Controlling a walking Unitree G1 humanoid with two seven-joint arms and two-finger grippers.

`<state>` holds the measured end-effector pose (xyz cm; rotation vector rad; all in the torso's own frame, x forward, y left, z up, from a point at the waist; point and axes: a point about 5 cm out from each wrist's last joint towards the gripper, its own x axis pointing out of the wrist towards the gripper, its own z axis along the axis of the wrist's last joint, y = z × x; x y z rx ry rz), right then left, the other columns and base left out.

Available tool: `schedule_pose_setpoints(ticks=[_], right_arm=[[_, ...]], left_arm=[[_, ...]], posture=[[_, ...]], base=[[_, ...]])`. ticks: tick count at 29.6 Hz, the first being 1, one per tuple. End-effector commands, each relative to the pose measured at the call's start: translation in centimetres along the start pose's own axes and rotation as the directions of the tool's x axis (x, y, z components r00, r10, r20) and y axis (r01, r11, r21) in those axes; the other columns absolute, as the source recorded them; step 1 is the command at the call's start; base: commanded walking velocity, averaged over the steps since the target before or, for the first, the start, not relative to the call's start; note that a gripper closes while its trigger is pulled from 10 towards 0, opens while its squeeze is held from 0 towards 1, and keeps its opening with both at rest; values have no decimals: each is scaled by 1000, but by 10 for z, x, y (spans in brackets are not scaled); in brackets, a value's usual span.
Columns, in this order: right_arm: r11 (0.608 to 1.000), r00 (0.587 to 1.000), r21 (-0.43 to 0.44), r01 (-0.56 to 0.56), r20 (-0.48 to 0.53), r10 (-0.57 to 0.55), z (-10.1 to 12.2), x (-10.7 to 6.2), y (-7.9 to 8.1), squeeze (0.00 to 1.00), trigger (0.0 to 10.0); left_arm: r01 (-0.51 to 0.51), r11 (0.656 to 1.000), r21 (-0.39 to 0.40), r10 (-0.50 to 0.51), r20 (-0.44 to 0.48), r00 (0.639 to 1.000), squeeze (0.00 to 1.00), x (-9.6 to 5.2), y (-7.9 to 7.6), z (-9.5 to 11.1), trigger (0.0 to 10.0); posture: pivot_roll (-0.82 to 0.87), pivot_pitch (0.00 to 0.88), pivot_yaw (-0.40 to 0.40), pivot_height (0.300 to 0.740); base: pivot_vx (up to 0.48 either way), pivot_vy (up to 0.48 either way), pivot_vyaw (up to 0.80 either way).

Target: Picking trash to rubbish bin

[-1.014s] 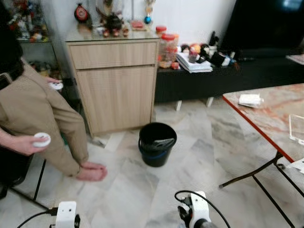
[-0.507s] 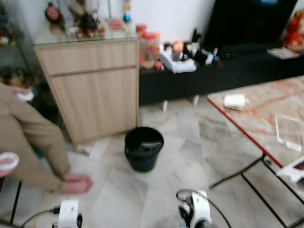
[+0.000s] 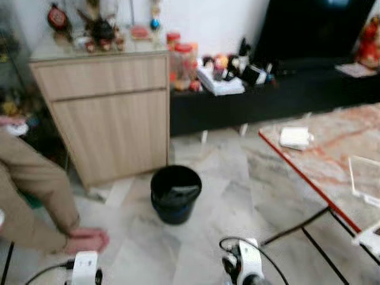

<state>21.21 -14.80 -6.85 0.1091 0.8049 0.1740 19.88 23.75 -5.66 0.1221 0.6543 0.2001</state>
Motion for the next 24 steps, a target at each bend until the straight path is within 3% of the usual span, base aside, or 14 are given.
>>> schedule_pose_setpoints(ticks=[1,6,22,24], right_arm=[[1000,1000,-20,6,16,-6,6,1,-2,0,10000],[999,1000,-45,5,6,-4,5,1,-1,0,10000],[998,1000,-57,1,5,-1,4,1,1,0,10000],[998,1000,-63,0,2,0,3,1,2,0,10000]], left_arm=[[6,1000,2,-6,-5,1000,0,0,-2,-1,10000],[7,1000,5,-7,-6,1000,0,-1,-2,-2,10000],[9,1000,14,-9,-7,1000,0,-1,0,-3,10000],[10,1000,15,-9,-7,1000,0,-1,1,-2,10000]], posture=[[71,46,-65,740],[74,27,-62,740],[80,9,-56,740],[80,9,-56,740]], base=[[349,0,0],[352,0,768],[352,0,0],[352,0,675]])
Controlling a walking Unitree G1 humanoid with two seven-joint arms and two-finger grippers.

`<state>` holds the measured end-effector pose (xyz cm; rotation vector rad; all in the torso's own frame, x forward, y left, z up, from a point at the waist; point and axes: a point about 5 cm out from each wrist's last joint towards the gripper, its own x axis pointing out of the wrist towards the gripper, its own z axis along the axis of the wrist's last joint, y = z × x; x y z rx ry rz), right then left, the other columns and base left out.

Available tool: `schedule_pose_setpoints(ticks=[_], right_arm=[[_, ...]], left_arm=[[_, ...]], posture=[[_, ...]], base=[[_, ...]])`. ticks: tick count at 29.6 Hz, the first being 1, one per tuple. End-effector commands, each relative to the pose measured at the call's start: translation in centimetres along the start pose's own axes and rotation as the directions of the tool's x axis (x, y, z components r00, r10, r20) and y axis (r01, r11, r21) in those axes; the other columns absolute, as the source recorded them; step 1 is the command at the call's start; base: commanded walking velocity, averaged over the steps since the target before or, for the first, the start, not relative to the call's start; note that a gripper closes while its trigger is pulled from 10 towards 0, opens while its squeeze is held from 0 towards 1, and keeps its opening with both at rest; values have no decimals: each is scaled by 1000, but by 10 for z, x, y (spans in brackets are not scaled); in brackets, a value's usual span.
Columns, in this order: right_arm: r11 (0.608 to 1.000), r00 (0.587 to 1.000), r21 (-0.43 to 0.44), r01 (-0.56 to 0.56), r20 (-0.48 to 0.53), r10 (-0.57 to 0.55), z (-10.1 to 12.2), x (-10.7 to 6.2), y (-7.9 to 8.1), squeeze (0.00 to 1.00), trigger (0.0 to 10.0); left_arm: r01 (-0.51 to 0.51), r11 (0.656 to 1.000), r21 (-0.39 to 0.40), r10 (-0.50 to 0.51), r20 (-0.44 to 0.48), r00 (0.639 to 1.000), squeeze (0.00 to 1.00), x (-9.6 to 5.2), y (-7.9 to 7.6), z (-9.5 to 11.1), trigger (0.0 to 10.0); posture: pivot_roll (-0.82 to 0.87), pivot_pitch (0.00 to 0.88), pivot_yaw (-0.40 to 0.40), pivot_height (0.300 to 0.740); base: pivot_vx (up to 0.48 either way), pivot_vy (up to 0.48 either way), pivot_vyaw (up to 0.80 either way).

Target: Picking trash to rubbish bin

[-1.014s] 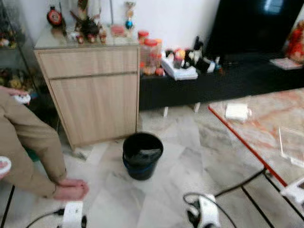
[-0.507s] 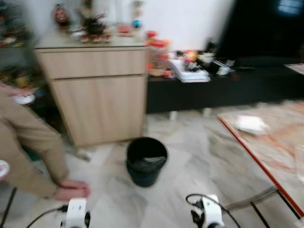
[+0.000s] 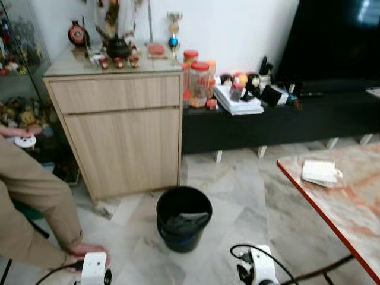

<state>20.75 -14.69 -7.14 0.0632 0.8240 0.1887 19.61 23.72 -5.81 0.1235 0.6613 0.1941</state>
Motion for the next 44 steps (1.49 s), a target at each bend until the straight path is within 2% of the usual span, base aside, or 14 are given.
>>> schedule_pose_setpoints(ticks=[1,5,38,44], right_arm=[[1000,1000,-20,-5,26,5,9,2,1,0,10000],[1000,1000,-18,-6,25,6,8,2,1,0,10000],[1000,1000,0,-4,22,4,8,2,0,0,10000],[1000,1000,-6,-11,28,11,9,2,1,0,10000]], left_arm=[[4,1000,11,-4,0,1000,0,0,1,0,10000],[5,1000,12,-5,1,1000,0,0,1,1,10000],[4,1000,8,-4,5,1000,0,1,0,3,10000],[-3,1000,2,3,4,1000,0,1,2,2,10000]], posture=[[80,9,-56,740],[80,6,-55,740],[80,21,-63,740],[78,31,-63,740]], base=[[352,0,800],[352,0,722],[351,0,0],[351,0,-439]])
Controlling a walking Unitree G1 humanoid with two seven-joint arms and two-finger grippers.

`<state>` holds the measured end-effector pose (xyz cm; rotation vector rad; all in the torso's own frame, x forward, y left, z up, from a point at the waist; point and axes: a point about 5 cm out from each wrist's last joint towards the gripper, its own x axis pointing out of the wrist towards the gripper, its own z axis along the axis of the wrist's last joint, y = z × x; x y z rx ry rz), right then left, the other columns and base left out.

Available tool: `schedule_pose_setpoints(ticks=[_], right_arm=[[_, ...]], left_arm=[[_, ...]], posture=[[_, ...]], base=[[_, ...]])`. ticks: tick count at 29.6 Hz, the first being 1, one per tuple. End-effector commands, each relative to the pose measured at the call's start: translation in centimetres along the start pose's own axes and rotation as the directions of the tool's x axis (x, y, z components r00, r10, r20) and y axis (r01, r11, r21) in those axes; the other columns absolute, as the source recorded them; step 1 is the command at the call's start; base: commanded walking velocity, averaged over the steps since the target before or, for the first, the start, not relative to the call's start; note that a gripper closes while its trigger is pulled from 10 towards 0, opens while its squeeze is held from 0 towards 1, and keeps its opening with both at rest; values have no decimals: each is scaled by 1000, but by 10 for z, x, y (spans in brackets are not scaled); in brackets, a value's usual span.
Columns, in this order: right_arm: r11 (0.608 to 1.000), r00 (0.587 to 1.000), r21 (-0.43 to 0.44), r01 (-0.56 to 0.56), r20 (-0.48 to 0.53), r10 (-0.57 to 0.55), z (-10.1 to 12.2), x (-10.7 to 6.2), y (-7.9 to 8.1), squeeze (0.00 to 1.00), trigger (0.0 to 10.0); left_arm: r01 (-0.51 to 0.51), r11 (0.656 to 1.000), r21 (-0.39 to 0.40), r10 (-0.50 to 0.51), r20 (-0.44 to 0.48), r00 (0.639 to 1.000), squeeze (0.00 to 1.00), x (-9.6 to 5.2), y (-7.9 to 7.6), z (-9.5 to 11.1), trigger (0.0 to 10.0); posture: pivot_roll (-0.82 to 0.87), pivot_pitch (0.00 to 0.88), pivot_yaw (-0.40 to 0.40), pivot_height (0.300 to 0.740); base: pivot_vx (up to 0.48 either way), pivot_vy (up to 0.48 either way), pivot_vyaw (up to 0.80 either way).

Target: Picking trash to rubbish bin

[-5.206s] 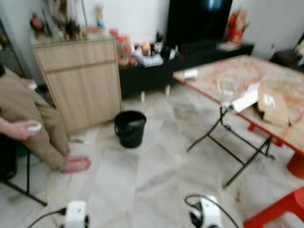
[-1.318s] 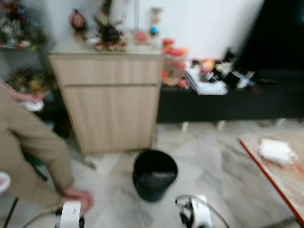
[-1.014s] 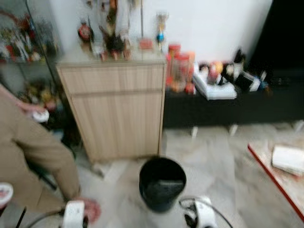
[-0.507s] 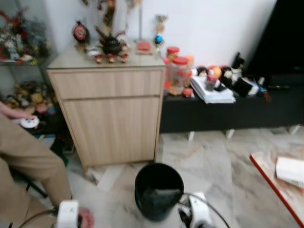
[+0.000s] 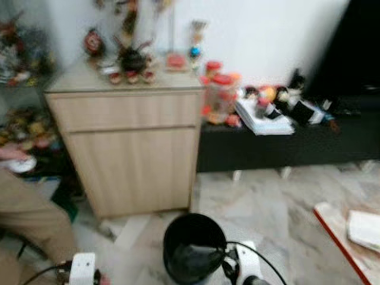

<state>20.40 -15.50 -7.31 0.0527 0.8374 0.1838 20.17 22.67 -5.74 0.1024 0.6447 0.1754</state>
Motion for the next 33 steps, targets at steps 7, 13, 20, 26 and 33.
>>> schedule_pose_setpoints(ticks=[7,13,20,26,33], right_arm=[[1000,999,14,-18,42,18,13,4,8,0,10000],[1000,999,3,-11,49,11,14,4,7,0,10000],[1000,999,2,-10,47,10,15,4,6,0,10000],[999,998,-18,-32,57,33,17,5,9,0,10000],[999,997,-4,-37,61,37,19,6,10,0,10000]], left_arm=[[-29,999,16,29,-12,1000,0,-1,13,-3,10000],[-32,999,10,32,-13,999,0,-1,12,-2,10000],[-32,999,6,32,-14,999,0,-1,12,-3,10000],[-32,999,3,32,-13,999,0,-1,11,-3,10000],[-33,999,0,33,-8,999,0,-1,9,-2,10000]], posture=[[79,33,-64,740],[78,43,-70,740],[76,44,-74,740],[75,46,-75,740],[77,46,-78,740]], base=[[349,0,0],[350,0,267],[351,0,0],[351,0,0],[346,0,457]])
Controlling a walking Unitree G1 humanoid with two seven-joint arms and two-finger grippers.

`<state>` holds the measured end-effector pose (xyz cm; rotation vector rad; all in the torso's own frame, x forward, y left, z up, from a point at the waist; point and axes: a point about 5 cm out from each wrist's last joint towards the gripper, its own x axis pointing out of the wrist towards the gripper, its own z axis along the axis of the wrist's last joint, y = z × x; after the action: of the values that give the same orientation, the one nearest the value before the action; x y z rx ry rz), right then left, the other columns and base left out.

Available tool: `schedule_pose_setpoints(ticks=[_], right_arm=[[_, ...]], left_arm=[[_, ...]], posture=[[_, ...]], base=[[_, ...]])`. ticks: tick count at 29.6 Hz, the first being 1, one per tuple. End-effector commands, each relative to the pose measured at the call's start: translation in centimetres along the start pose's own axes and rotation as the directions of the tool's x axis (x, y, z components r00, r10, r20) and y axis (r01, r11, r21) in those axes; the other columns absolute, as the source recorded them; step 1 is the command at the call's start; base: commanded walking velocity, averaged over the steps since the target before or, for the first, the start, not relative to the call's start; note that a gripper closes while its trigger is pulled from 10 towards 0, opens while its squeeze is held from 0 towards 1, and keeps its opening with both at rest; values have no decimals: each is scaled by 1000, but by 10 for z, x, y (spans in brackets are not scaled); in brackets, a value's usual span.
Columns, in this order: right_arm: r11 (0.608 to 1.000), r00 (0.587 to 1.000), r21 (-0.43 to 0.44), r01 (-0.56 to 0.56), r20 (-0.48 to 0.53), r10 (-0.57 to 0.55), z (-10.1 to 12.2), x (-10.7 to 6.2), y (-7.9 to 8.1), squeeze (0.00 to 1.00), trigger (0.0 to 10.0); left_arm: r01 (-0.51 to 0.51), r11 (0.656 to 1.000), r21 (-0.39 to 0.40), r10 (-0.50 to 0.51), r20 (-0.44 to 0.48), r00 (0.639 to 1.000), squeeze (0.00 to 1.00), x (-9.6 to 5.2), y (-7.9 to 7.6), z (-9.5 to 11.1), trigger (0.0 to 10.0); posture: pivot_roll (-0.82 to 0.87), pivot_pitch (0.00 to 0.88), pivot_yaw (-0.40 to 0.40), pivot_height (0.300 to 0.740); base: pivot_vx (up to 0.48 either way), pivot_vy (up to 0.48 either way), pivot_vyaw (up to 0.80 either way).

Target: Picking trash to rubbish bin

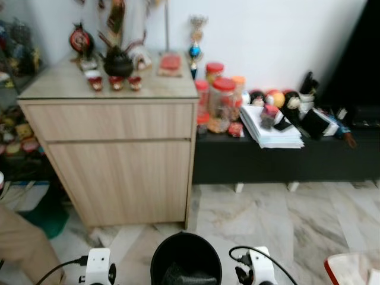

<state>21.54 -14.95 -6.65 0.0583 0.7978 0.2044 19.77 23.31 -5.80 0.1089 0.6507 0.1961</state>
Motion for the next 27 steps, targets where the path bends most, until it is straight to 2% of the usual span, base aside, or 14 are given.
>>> schedule_pose_setpoints(ticks=[1,8,12,14,15,19,21,23,25,27], right_arm=[[1000,1000,4,-18,22,18,6,2,6,0,10000],[999,998,0,-41,41,41,13,4,8,0,10000],[997,995,-8,-72,74,73,25,8,15,0,10000],[994,990,-19,-104,90,105,32,10,21,0,10000],[990,984,-33,-138,108,141,39,12,28,0,10000],[983,975,-48,-175,128,180,49,14,38,0,10000],[973,963,-55,-223,141,229,57,16,49,0,10000],[973,963,-56,-225,142,231,57,16,49,0,10000],[961,952,-89,-260,143,271,61,17,59,0,10000],[950,942,-124,-286,145,302,67,18,67,0,10000]], left_arm=[[-13,1000,-2,13,-1,1000,0,1,3,1,10000],[-15,1000,-4,15,7,1000,0,1,2,2,10000],[10,1000,8,-11,42,999,0,4,-2,11,10000],[42,999,28,-44,75,996,0,6,-8,19,10000],[83,995,52,-89,113,990,0,8,-16,29,10000],[147,987,64,-155,157,975,0,11,-29,42,10000],[230,960,162,-259,188,947,0,13,-45,56,10000],[233,958,167,-263,189,946,0,13,-46,56,10000],[350,892,286,-416,220,882,0,10,-67,70,10000],[480,804,351,-565,199,801,0,7,-86,77,10000]], posture=[[77,46,-78,740],[75,45,-80,740],[75,45,-80,740],[75,47,-83,740],[75,47,-83,740],[73,43,-84,740],[74,41,-85,740],[74,41,-85,740],[76,40,-85,740],[76,40,-85,740]], base=[[247,0,0],[0,0,0],[0,0,0],[0,0,0],[0,0,0],[0,0,0],[0,0,0],[0,0,0],[0,0,0],[0,0,0]])
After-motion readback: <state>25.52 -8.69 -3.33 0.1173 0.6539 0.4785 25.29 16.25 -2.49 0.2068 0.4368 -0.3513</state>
